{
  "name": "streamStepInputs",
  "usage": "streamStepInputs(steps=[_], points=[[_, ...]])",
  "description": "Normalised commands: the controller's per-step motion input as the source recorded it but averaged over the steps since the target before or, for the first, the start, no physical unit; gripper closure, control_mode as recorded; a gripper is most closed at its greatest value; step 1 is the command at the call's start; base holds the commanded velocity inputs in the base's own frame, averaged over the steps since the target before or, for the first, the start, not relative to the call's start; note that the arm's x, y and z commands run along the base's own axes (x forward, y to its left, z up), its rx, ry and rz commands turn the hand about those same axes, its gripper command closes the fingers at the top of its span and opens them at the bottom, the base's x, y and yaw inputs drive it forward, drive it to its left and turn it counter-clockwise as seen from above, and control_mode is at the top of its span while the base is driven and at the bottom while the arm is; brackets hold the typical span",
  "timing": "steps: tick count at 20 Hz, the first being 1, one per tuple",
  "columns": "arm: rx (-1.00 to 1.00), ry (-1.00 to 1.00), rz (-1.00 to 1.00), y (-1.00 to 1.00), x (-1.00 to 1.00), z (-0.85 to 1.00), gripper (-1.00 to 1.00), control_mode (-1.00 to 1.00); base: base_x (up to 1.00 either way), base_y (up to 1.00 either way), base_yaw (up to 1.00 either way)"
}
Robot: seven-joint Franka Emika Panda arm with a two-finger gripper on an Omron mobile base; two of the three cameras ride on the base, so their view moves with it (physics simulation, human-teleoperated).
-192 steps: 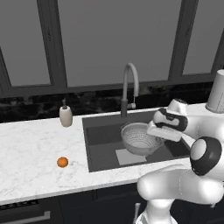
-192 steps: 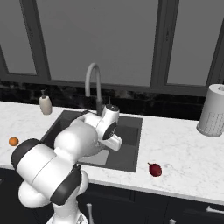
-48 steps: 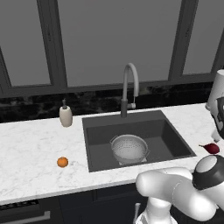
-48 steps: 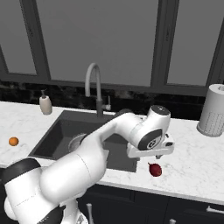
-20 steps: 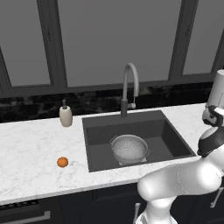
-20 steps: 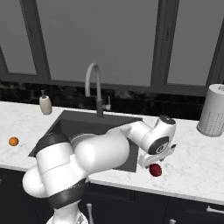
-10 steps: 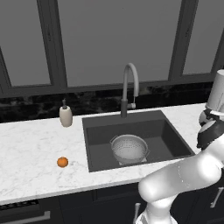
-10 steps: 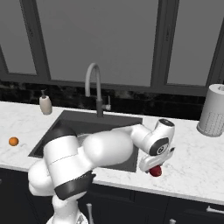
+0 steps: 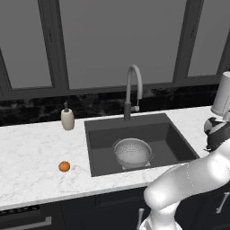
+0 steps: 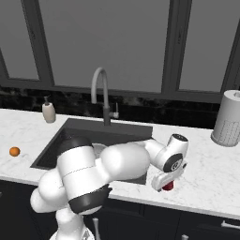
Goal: Put the colander in the sink, put the tangerine, pear in the colander, and turn on the sink faucet and pour water over the colander.
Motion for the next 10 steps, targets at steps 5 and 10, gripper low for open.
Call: streamStepInputs(steps=[5,10], points=[[0.15,0.01,0.09,0.11,-0.05,-0.46,1.0,-1.0,0.0,0.0,0.0],[0.14,-0.05,0.05,0.3,-0.11,-0.05,1.0,-1.0,0.0,0.0,0.0]])
